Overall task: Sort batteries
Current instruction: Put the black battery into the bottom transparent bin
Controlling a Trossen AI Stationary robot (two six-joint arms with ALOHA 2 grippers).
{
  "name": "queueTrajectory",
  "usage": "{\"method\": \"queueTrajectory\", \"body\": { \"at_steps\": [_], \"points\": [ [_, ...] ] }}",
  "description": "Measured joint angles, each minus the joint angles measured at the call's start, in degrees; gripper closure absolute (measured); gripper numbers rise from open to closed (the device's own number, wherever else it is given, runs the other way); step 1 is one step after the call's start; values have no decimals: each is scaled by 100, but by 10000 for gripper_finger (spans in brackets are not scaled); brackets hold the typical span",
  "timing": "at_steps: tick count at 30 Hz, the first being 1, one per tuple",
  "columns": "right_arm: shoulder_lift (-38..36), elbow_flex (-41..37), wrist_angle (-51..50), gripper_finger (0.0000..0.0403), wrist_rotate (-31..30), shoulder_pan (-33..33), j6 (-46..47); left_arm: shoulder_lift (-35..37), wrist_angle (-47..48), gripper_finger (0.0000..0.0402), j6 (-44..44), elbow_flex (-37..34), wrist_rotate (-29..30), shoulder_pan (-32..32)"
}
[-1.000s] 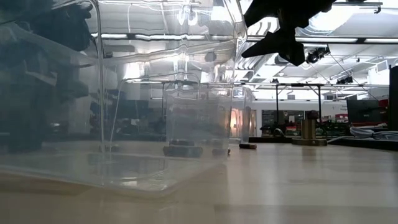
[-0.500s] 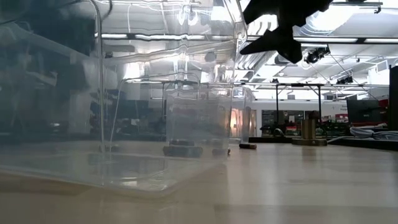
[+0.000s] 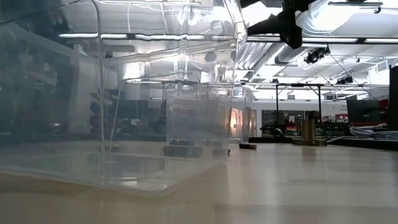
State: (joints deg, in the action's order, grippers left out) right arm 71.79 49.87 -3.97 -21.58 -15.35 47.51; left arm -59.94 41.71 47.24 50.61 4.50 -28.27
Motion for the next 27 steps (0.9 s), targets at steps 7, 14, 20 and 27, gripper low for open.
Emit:
{"method": "queueTrajectory", "body": {
  "at_steps": [7,14,20,27],
  "points": [
    [4,0,-9,188,61,0,-3,-712,-652,268,-192,89,-305,-170],
    [7,0,-22,188,110,0,-144,-536,1115,199,336,984,-414,-209],
    [7,0,-77,188,113,0,-155,-678,1890,211,873,1211,-401,-1634],
    [7,0,-105,188,116,2,-258,-1939,1951,231,-968,1204,380,-2791]
  ]
}}
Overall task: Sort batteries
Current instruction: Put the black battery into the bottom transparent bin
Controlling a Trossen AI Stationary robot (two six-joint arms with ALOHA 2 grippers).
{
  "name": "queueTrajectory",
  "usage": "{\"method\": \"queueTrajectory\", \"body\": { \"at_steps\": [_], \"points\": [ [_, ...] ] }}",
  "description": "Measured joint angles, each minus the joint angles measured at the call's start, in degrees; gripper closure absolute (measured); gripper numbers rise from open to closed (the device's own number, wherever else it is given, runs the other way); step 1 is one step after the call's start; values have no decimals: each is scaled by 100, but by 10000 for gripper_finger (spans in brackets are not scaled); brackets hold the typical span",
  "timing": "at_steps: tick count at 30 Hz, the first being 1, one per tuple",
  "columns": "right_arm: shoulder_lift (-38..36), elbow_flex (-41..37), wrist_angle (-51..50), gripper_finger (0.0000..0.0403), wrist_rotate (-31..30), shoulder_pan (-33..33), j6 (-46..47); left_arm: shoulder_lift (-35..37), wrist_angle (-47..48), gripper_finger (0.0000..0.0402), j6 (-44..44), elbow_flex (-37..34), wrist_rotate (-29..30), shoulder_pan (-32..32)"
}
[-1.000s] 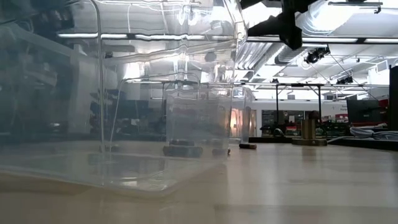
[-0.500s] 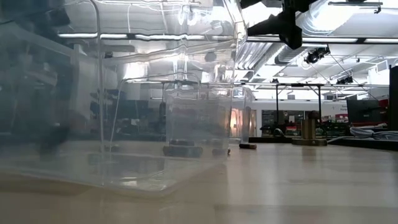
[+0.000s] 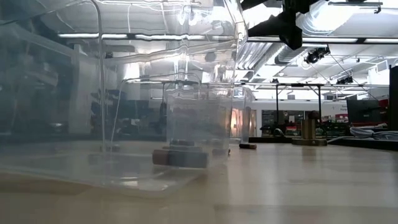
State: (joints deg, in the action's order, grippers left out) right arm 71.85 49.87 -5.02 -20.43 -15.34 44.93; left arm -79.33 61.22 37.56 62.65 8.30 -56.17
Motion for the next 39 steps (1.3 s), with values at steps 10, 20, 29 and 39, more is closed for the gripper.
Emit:
{"method": "queueTrajectory", "body": {
  "at_steps": [10,20,29,39],
  "points": [
    [0,0,0,188,4,0,74,-1434,-941,231,-1776,11,284,-1],
    [2,0,-2,188,7,-2,148,-1220,-1079,231,-2631,-218,1110,660],
    [2,0,-4,188,7,-2,142,-770,-939,231,-1795,-384,-263,516],
    [2,0,-46,188,7,-2,68,-593,-2103,232,-2307,-1251,-53,301]
  ]
}}
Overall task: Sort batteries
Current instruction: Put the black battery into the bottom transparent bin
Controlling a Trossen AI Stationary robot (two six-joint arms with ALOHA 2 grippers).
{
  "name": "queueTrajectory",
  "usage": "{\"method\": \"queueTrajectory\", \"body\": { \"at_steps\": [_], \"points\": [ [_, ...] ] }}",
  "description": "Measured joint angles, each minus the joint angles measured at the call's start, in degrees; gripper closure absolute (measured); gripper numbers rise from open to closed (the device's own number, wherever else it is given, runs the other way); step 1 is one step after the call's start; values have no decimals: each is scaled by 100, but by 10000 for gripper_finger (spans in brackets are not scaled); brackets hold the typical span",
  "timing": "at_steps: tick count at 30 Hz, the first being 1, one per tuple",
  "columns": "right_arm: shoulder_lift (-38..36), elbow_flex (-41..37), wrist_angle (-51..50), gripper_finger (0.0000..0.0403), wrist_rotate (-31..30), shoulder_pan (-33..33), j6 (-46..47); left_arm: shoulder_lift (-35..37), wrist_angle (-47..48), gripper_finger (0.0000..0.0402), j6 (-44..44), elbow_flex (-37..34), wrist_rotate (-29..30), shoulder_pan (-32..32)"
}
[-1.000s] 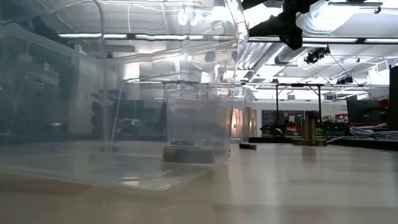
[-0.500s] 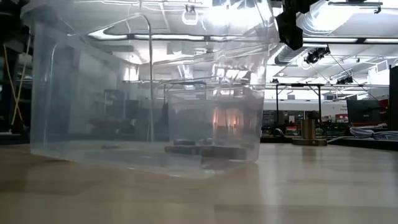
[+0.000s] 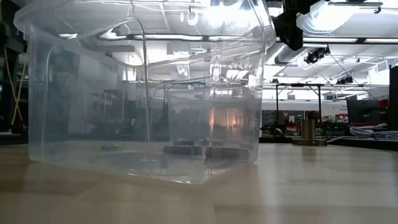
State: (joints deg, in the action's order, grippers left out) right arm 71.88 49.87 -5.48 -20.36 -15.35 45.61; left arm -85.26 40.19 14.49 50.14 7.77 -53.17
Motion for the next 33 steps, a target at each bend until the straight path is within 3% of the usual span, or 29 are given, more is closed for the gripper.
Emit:
{"method": "queueTrajectory", "body": {
  "at_steps": [4,11,21,33],
  "points": [
    [0,0,-2,188,0,0,66,0,-101,232,282,-232,-32,355],
    [0,0,-4,188,0,0,197,-2,-687,232,390,-625,-754,378],
    [0,0,-7,188,-2,0,196,-20,-870,232,-145,-803,-576,346],
    [0,0,-7,188,-4,0,242,-19,-1443,239,-230,-1190,-962,651]
  ]
}}
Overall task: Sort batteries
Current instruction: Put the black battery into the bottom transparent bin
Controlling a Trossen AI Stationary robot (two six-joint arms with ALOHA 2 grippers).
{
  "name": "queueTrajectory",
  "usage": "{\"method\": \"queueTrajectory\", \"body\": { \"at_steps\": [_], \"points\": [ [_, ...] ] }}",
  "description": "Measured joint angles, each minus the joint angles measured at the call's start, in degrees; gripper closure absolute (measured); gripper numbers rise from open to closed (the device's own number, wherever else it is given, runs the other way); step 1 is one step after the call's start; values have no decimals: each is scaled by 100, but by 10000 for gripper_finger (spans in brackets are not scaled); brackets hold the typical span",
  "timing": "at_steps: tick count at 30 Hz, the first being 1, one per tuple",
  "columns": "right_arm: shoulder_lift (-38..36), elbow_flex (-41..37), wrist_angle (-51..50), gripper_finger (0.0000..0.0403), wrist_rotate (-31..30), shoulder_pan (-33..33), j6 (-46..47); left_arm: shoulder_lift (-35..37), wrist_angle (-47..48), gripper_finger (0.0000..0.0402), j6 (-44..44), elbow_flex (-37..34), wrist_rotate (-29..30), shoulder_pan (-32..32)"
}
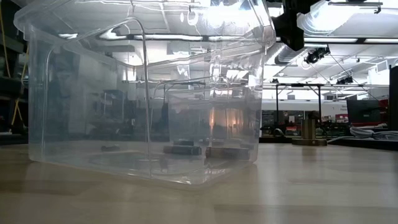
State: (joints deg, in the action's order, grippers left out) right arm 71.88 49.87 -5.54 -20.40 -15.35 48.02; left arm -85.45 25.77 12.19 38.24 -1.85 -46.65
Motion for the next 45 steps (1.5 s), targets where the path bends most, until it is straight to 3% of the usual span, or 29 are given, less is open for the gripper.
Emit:
{"method": "queueTrajectory", "body": {
  "at_steps": [3,7,13,18,23,26,29,31,34,36,40,45],
  "points": [
    [0,0,2,188,0,0,3,-2,39,279,136,0,25,109],
    [0,0,1,188,0,0,11,35,109,372,606,0,17,272],
    [0,0,2,188,-1,0,12,528,737,373,1394,208,64,399],
    [0,0,2,188,-2,9,-1,1664,1633,373,2165,455,148,235],
    [0,0,9,188,-2,66,-3,2892,2460,373,2928,845,771,160],
    [0,0,13,188,-2,96,-12,3307,2479,373,2650,1140,1566,378],
    [0,0,15,188,-4,114,-21,3287,2192,373,1715,1448,2282,890],
    [0,0,17,188,-4,114,-29,3099,1882,373,900,1574,2226,1354],
    [0,0,20,188,-4,114,-38,2654,1338,373,59,1601,1640,1965],
    [0,0,20,188,-3,114,-45,2339,901,357,-284,1601,1403,2264],
    [0,0,22,188,-2,114,-21,1862,578,272,-517,1819,1031,2739],
    [0,0,24,188,0,114,-8,1798,1914,185,-258,2434,648,2966]
  ]
}}
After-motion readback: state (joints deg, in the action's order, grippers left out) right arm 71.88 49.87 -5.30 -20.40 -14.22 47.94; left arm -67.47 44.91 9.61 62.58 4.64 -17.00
